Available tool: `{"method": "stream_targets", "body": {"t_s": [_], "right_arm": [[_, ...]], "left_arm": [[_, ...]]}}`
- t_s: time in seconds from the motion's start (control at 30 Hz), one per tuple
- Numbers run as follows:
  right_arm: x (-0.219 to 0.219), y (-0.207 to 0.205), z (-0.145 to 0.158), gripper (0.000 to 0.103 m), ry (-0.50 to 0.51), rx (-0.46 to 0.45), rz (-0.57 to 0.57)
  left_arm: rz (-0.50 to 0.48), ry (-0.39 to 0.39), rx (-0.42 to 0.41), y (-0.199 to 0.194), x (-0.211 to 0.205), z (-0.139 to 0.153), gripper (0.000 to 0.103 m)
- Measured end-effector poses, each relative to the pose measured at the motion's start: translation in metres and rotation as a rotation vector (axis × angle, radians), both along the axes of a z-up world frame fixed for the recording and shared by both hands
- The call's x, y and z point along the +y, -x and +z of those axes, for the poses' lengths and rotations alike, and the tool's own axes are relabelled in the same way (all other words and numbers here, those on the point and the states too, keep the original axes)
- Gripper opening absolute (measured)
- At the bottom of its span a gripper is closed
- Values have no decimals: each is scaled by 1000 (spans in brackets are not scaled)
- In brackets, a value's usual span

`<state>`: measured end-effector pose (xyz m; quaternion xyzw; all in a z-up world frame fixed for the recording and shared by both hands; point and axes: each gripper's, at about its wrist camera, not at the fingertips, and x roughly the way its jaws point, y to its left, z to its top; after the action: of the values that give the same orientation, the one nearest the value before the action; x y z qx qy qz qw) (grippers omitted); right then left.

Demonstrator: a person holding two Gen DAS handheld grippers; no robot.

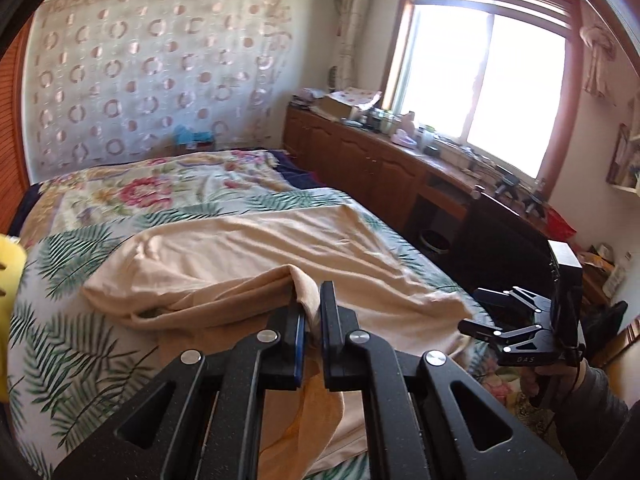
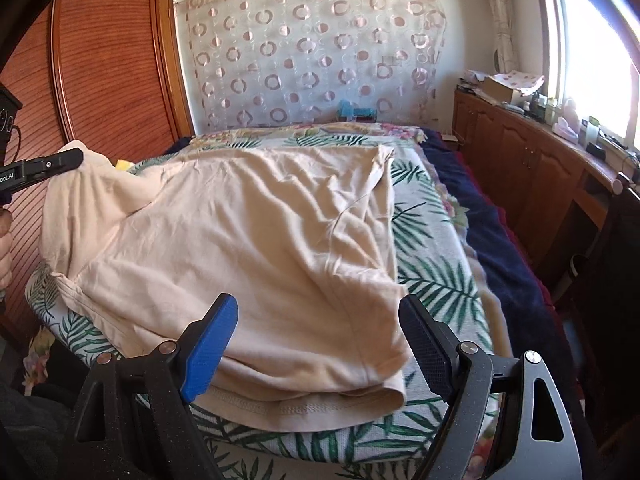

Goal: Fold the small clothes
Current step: 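Open the left gripper and withdraw both grippers from the folded shirt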

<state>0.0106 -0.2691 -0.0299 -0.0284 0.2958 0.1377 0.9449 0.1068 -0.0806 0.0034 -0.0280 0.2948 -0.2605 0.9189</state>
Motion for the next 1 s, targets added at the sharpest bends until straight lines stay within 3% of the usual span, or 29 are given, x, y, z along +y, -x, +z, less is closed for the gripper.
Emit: {"method": "stream_targets", "body": {"t_s": [0.47, 0.57, 0.67, 0.73, 0.8, 0.93, 1.0], "right_arm": [[-42, 26, 10, 84, -29, -38, -96], [-45, 31, 10, 84, -39, -43, -104], [-43, 33, 8, 84, -38, -44, -104], [-41, 34, 6, 84, -37, -41, -104], [-41, 34, 6, 84, -36, -38, -106], [-40, 34, 6, 84, -36, -33, -108], [-41, 32, 7, 84, -34, -32, -102]], "left_arm": [[-238, -25, -13, -3, -98, 37, 7], [-253, -44, -9, -1, -110, 38, 7], [-208, -122, -13, -2, -114, 27, 8], [-216, -119, 19, -6, -109, 20, 18], [-205, -117, 20, -5, -100, 17, 44], [-182, -113, 17, -2, -78, 15, 49], [-155, -107, 6, 0, -66, 13, 73]]}}
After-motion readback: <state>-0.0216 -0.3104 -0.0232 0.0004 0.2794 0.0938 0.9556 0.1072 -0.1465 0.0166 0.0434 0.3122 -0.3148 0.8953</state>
